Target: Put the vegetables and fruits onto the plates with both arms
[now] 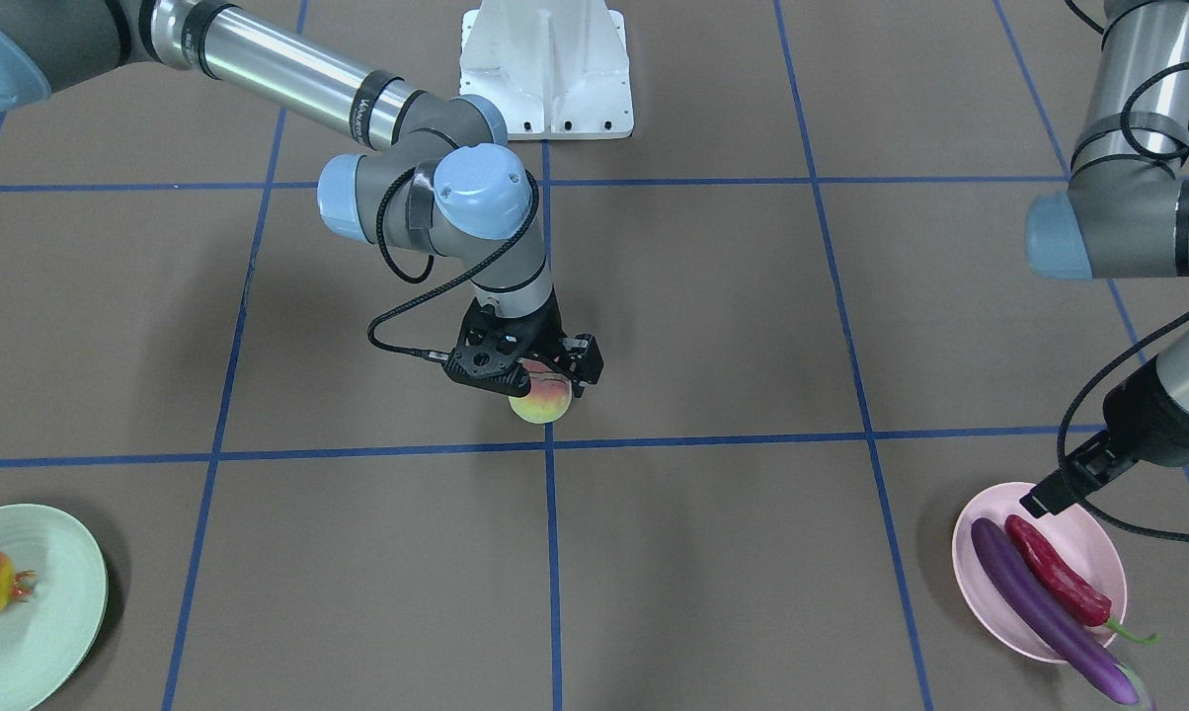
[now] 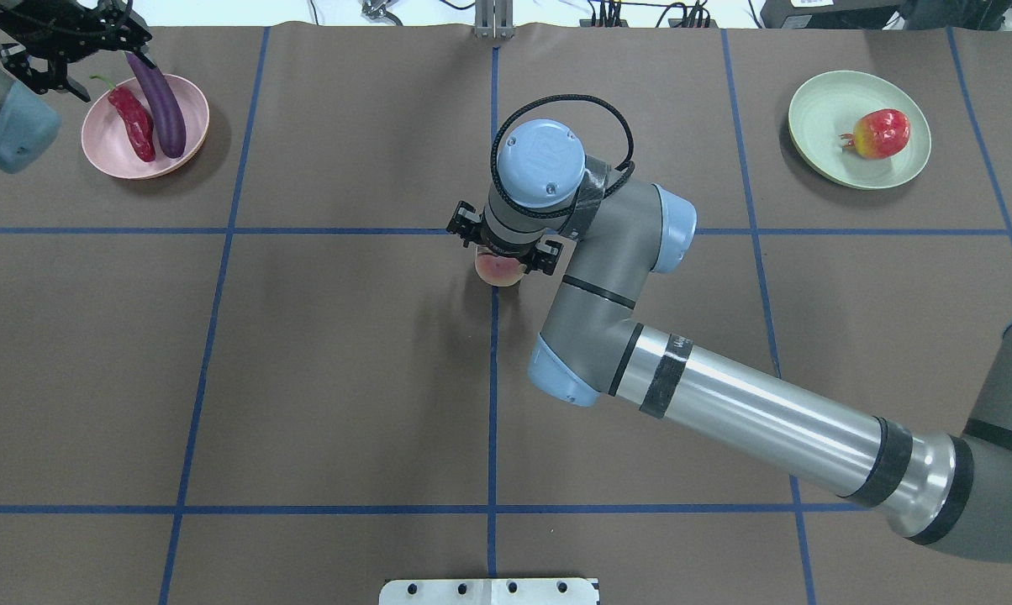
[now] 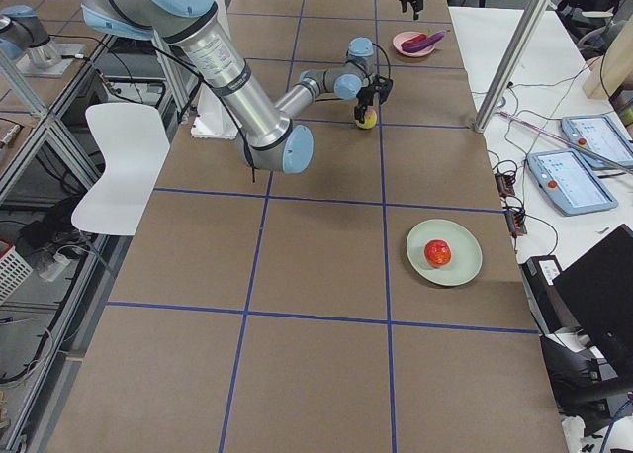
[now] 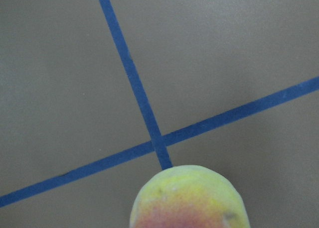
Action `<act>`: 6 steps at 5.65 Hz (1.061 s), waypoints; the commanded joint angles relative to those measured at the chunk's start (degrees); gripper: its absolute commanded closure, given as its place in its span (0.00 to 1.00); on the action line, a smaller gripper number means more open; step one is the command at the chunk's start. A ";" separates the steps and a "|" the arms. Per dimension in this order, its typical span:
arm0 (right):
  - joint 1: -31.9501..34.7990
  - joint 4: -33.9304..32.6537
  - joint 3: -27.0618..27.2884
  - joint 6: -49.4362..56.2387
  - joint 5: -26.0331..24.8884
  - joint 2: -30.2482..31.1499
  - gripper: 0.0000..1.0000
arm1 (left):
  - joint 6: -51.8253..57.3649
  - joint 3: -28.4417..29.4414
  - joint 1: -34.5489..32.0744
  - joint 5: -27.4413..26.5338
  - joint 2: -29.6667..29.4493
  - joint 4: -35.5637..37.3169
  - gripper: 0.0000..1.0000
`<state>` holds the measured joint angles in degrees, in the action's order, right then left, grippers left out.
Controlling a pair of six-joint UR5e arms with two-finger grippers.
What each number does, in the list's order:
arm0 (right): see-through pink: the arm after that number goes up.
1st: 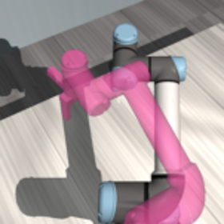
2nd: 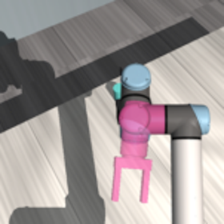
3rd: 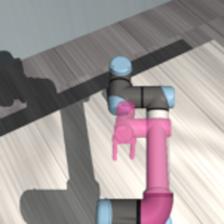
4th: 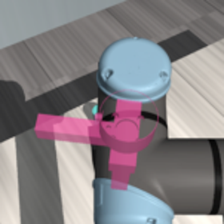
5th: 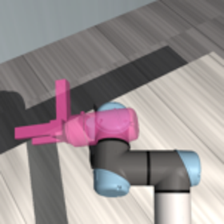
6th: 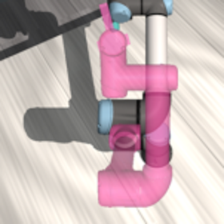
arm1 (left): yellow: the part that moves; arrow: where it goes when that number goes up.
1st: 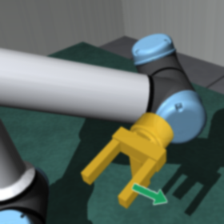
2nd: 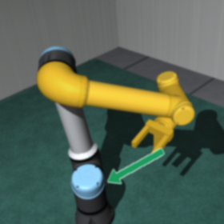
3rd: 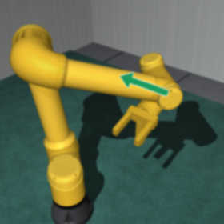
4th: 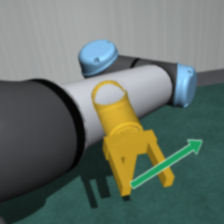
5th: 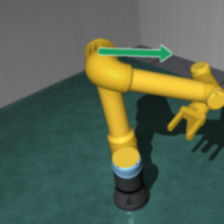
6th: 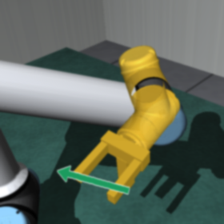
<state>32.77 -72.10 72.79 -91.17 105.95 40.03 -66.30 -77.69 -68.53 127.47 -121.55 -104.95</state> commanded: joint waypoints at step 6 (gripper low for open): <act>-0.78 0.03 -1.16 -0.50 -1.01 -0.30 1.00 | -0.32 -2.02 0.07 0.05 1.23 0.09 0.00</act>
<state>32.00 -72.07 71.59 -91.79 104.95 39.68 -66.56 -78.75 -68.40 127.29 -120.36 -105.09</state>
